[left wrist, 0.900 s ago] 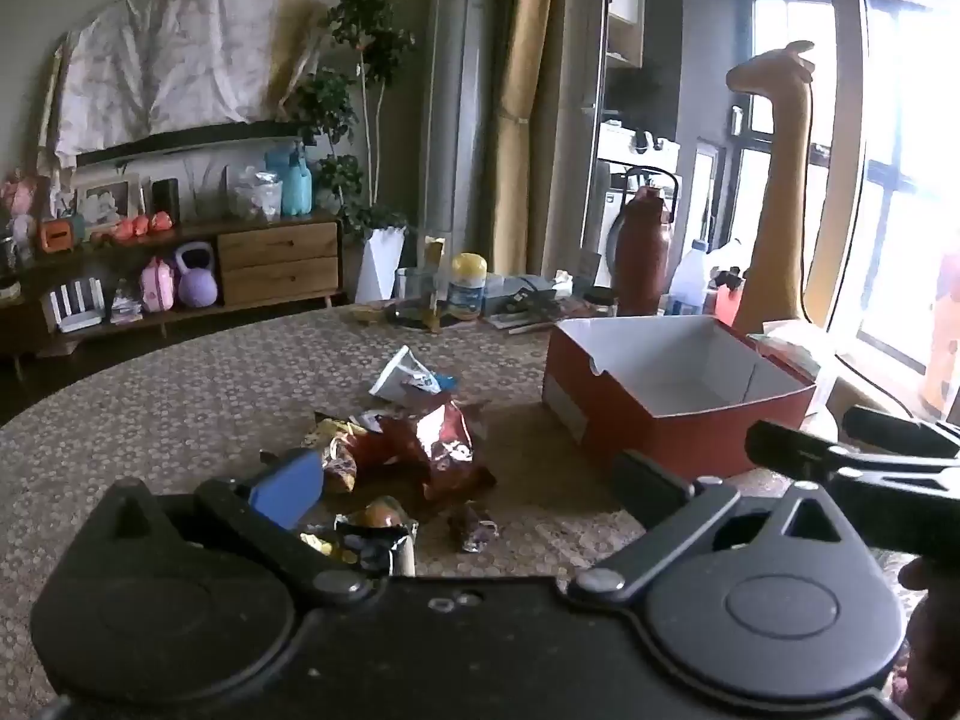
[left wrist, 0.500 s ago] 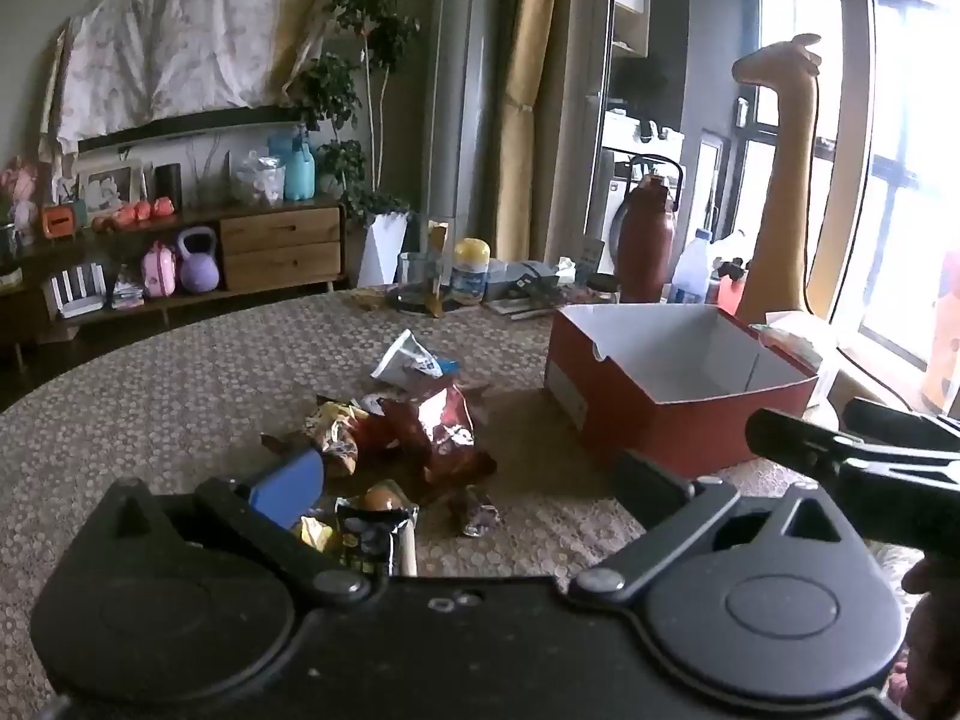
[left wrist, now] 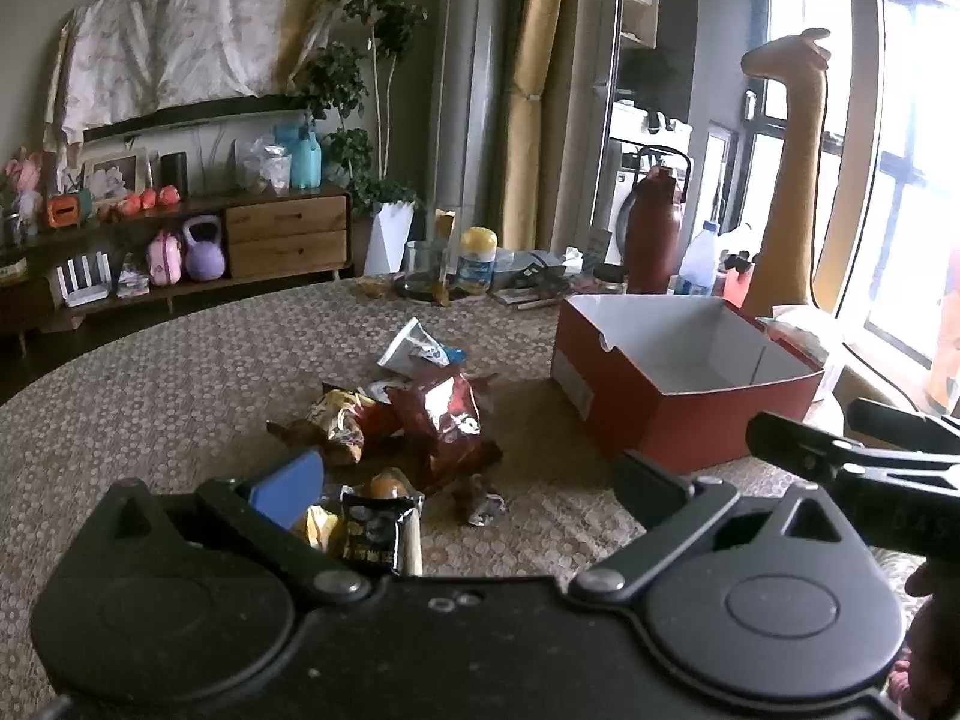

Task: Organize snacks
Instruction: 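Move both tools toward the snack pile on the table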

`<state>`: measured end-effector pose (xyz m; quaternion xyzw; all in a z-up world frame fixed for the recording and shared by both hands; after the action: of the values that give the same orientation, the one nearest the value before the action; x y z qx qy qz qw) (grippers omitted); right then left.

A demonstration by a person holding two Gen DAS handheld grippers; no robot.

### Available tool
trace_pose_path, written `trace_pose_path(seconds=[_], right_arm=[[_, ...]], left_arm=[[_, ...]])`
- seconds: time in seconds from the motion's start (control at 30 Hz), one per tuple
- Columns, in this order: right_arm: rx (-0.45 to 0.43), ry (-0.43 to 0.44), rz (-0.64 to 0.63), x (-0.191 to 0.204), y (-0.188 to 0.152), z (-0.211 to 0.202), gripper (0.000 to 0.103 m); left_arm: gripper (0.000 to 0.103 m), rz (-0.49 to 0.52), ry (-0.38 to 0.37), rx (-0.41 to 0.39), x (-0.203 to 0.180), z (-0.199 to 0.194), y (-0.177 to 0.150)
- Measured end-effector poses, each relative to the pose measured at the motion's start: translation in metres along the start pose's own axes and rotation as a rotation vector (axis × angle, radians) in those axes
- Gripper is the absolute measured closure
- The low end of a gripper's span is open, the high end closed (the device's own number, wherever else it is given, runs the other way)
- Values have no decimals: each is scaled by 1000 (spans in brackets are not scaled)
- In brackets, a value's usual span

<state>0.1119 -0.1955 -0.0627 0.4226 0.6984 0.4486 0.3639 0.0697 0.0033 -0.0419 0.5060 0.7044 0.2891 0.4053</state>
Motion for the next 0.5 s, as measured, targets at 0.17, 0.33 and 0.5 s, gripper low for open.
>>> trace_pose_path(seconds=[0.17,0.33,0.5], right_arm=[[10,-1,-10,2,1,1,0],[10,1,-14,3,0,-1,0],[3,6,-20,3,0,-2,0]], left_arm=[[0,-7,-1,14,1,0,-2],[0,-17,-16,29,0,-1,-3],[0,-19,-15,28,0,-2,-2]])
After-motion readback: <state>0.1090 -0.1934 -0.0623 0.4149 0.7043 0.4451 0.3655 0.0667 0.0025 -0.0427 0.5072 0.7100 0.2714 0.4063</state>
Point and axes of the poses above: each gripper's, at about its wrist camera, not at the fingertips, and z roughly the way its jaws point, x to its left, y to its top, the point moved 8 cm from there along z, roughly the way its jaws point, and after that the axes turned 15 degrees about -z, right-handed, at the moved point
